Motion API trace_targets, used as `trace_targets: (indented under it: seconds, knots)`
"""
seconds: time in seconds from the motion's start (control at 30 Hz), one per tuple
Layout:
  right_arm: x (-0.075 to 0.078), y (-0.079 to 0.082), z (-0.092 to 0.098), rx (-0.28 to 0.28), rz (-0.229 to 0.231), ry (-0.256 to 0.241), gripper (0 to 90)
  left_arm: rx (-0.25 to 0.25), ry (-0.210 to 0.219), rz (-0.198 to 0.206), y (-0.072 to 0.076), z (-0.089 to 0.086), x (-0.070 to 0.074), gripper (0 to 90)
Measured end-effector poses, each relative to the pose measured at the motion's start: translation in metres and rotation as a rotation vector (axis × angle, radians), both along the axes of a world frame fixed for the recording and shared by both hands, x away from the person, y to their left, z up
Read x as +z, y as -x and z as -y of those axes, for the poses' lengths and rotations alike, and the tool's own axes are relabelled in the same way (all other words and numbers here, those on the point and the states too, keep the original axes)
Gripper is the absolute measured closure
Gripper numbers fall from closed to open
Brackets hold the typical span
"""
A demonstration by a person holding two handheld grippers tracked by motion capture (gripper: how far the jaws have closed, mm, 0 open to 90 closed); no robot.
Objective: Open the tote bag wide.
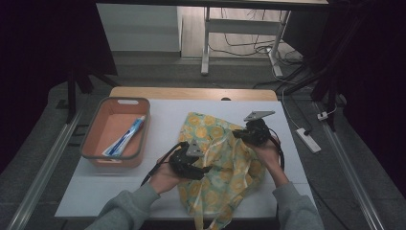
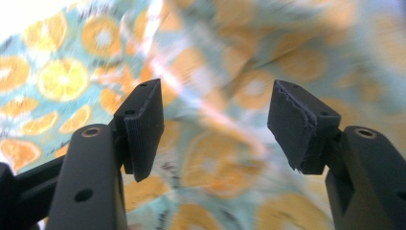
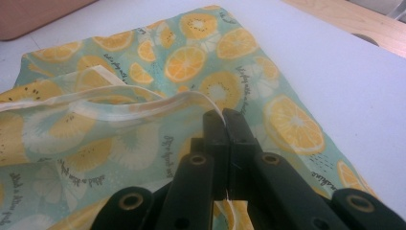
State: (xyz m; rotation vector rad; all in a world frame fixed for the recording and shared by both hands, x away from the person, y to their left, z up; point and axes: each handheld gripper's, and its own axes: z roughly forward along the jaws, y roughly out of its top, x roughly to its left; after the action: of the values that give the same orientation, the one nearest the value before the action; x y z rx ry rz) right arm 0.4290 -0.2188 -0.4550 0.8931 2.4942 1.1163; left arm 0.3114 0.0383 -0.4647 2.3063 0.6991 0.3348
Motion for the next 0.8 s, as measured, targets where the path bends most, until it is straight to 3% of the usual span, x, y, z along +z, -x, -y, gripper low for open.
trace_targets:
  seconds: [0.1, 0.13, 0.17, 0.2, 0.4, 0.57, 0.63, 0.8]
  knots:
    - [0.002, 0.001, 0.002, -0.001, 0.004, -0.004, 88.6, 0.000, -0.038, -0.032, -0.009, 0.001, -0.010, 56.3]
    - [0.003, 0.002, 0.005, 0.000, 0.007, -0.008, 88.6, -0.002, -0.040, -0.044, -0.011, 0.000, -0.013, 73.4]
    - [0.004, 0.003, 0.006, 0.001, 0.011, -0.010, 88.7, -0.006, -0.039, -0.050, -0.013, -0.003, -0.014, 83.9]
    - [0.006, 0.003, 0.007, 0.001, 0.013, -0.011, 88.6, -0.003, -0.035, -0.050, -0.014, -0.005, -0.014, 87.9]
    - [0.013, 0.008, 0.015, 0.014, 0.018, -0.035, 88.6, 0.039, 0.045, -0.025, -0.017, -0.033, 0.004, 88.8]
    - [0.018, 0.014, 0.016, 0.037, 0.020, -0.053, 88.7, 0.087, 0.102, 0.030, -0.020, -0.060, 0.027, 88.9]
    - [0.018, 0.015, 0.014, 0.048, 0.024, -0.057, 88.7, 0.125, 0.081, 0.054, -0.025, -0.066, 0.029, 88.9]
    - [0.009, 0.013, 0.003, 0.058, 0.013, -0.026, 88.7, 0.169, 0.054, -0.008, -0.046, -0.072, 0.015, 88.9]
